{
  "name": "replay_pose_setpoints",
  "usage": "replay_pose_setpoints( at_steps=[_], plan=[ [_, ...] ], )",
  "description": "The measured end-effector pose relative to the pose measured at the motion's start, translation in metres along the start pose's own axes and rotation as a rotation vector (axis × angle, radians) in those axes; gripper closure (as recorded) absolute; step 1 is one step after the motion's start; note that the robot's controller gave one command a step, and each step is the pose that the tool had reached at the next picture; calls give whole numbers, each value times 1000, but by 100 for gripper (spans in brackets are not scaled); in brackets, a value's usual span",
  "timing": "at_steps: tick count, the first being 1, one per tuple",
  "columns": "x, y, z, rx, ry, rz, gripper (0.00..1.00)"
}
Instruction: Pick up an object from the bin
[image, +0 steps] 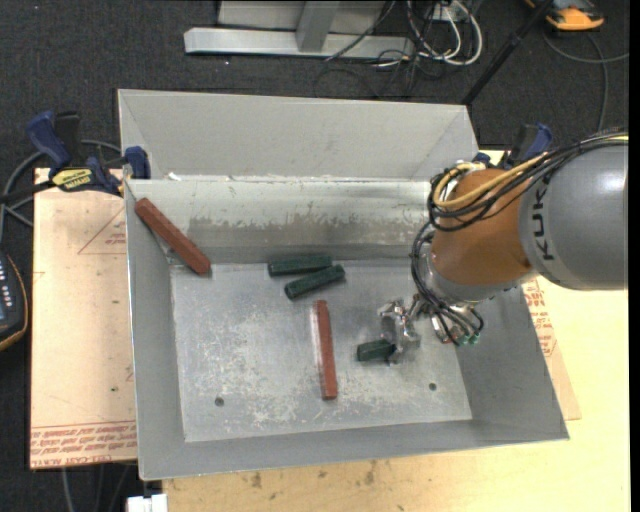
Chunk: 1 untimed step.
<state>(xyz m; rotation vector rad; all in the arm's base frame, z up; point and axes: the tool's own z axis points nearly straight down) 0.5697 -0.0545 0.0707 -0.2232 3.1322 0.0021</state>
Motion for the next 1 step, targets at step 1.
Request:
replay_pose_setpoints(
  at_steps=[1],
  plan=[
    [-15,-6,-158,3,-11,66,100]
  ],
)
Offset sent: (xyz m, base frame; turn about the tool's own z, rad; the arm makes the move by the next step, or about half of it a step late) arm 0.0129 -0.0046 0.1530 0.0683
